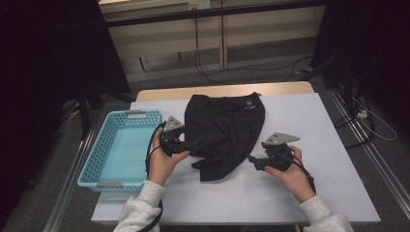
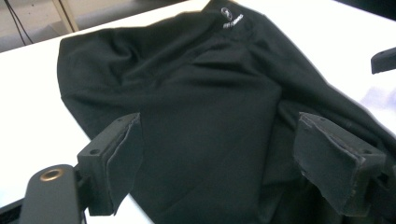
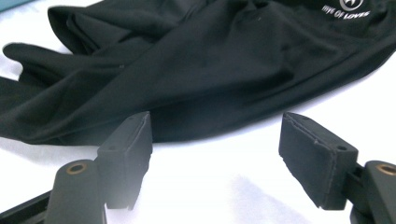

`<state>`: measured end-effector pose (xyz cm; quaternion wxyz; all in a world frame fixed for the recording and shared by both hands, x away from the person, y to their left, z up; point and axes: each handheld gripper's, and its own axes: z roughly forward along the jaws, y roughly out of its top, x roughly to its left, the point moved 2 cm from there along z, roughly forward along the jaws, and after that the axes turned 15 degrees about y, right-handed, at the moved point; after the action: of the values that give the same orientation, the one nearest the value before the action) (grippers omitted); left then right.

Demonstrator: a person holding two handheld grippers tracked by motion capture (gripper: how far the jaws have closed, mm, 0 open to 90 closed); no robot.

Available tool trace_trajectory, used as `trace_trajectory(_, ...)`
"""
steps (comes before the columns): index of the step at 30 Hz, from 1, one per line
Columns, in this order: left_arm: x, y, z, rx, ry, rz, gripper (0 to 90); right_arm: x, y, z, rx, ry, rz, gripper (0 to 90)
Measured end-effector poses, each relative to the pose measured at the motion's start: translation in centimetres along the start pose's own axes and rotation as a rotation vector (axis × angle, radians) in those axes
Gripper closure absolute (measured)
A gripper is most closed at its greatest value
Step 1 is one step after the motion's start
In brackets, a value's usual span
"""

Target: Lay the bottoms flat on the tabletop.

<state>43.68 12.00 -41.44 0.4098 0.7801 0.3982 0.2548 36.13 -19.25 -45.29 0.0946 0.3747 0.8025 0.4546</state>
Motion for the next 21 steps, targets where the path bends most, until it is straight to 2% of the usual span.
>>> trace_trajectory(2,0.0,-0.3,0.0,-0.004,-0.010,-0.008,16.5,0.1,-0.1,0.3,0.013,0.000,0.000,25.7)
trace_trajectory(3,-0.1,-0.5,0.0,0.002,-0.008,0.003,16.5,0.3,-0.1,0.4,0.016,0.001,-0.003,25.7)
trace_trajectory(7,-0.2,-0.9,0.1,0.018,-0.014,0.006,16.4,0.5,0.1,0.3,0.006,-0.003,-0.015,25.7)
trace_trajectory(11,-0.3,-0.9,-0.2,0.012,-0.016,0.008,16.5,0.9,0.1,0.3,0.007,0.006,-0.018,26.1)
trace_trajectory(15,-0.4,-0.8,-0.2,0.009,-0.015,0.016,16.7,1.5,0.3,0.6,0.007,0.018,-0.044,26.9)
trace_trajectory(21,-1.0,-1.0,0.0,0.014,-0.032,0.030,17.0,1.6,0.2,1.3,0.037,0.024,-0.055,29.7)
